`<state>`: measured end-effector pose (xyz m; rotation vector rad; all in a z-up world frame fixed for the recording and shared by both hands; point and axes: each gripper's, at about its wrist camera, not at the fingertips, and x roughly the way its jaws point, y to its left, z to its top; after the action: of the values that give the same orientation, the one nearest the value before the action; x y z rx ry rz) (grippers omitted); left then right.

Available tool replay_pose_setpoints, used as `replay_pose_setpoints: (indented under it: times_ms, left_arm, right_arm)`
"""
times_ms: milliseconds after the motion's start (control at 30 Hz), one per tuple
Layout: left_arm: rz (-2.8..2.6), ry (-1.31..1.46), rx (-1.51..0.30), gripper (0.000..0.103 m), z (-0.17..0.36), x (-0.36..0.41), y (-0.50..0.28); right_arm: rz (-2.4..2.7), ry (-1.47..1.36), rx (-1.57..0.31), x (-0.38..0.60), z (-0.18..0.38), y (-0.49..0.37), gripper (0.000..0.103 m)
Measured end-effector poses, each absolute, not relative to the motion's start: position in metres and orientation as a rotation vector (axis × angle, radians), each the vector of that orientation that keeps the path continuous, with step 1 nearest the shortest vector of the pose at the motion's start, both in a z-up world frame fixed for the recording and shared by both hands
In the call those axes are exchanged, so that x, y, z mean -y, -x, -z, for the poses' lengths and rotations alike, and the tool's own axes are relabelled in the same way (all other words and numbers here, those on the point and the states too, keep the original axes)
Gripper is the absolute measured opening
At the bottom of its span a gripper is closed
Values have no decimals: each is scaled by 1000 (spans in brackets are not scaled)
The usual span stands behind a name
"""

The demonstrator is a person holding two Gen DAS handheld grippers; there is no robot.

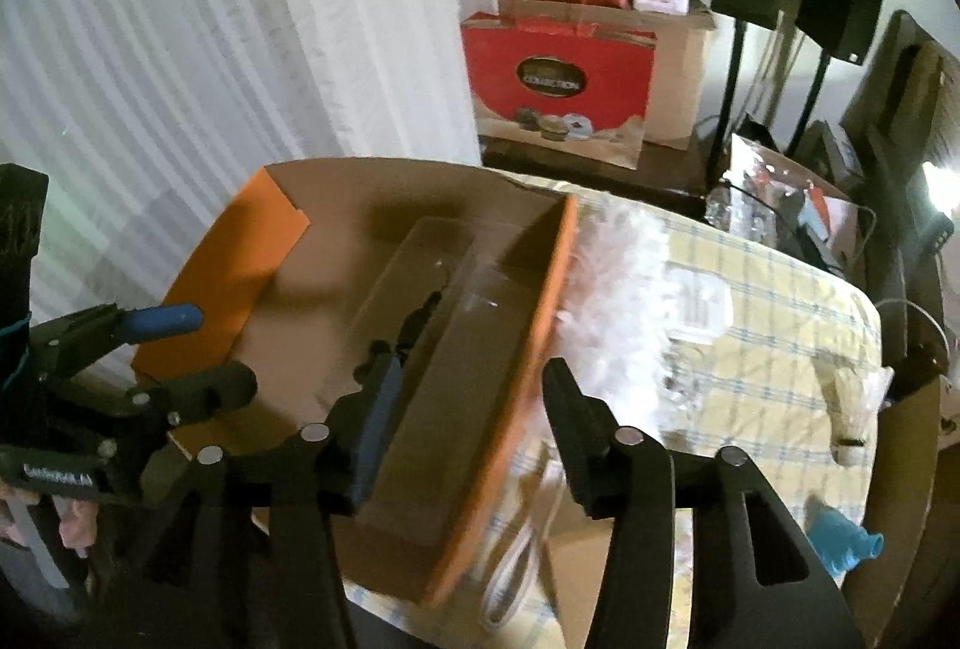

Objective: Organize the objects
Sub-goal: 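Open both grippers to drop the knob and cable onto the tray, then move the left gripper to the yellow-packaged sponge on the table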

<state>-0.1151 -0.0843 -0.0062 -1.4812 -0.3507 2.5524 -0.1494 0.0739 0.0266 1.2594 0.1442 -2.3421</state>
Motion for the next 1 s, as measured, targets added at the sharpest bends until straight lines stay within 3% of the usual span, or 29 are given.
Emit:
replay_pose_setpoints:
  times_ms: [133,200,1000]
  left_arm:
    - [-2528,1467,342,102,3,74,114]
    - [-2529,1450,333,102,0,67,112]
    - [-2361,1372,168,103,-3,-52,97]
  right_arm:
    - [2354,-1267,-120,-95,-31,142,77]
    - [2367,-1265,-115,-104,-34,139,82]
    - [2618,-1329,-4,-271,-41,90,99]
